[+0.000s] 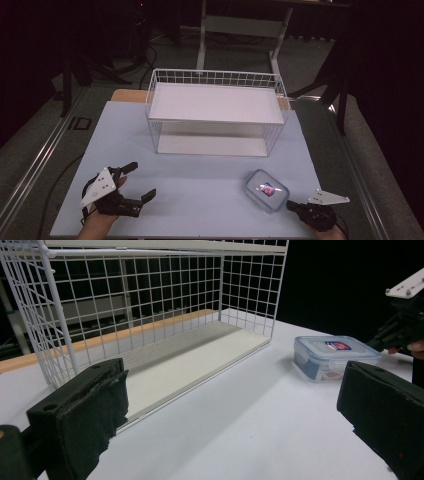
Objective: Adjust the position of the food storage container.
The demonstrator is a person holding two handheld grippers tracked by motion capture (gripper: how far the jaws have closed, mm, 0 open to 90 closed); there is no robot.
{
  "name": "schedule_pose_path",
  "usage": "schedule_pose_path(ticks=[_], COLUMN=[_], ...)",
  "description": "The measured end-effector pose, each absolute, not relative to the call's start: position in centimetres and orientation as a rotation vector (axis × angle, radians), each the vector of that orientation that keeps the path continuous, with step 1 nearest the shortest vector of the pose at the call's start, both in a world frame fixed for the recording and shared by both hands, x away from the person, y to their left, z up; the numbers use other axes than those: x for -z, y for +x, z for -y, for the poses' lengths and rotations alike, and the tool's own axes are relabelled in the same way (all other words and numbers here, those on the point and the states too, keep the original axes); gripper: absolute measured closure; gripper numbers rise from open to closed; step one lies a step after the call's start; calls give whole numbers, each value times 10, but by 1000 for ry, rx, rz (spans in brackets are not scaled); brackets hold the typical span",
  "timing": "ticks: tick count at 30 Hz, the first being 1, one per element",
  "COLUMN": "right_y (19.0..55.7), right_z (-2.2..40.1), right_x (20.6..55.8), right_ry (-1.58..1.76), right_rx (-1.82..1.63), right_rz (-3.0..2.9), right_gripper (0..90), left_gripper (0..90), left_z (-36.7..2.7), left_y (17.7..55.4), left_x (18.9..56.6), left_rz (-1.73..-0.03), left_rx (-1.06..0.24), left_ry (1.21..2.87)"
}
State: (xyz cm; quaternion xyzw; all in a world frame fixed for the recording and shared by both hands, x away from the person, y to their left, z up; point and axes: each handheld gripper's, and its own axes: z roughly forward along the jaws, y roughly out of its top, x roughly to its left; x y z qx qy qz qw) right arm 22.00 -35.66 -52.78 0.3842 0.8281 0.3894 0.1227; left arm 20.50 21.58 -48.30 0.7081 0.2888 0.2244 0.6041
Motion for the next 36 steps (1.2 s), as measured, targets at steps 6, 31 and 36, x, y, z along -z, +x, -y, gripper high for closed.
schedule_pose_path(ticks=[6, 31, 36], right_y=[236, 309, 319], right_z=[351, 280, 264], right_x=[526, 522, 522], right_ry=[1114, 936, 908], right_rx=[-1129, -1096, -1113], right_rz=[-2418, -2543, -2552], right_gripper=[900, 900, 900], left_gripper=[10, 10, 10], left_z=[-216, -213, -213], left_y=[205, 203, 203], left_x=[483, 483, 484], left_rz=[-665, -650, -648], left_rx=[-520, -510, -507], left_ry=[1640, 1649, 1652])
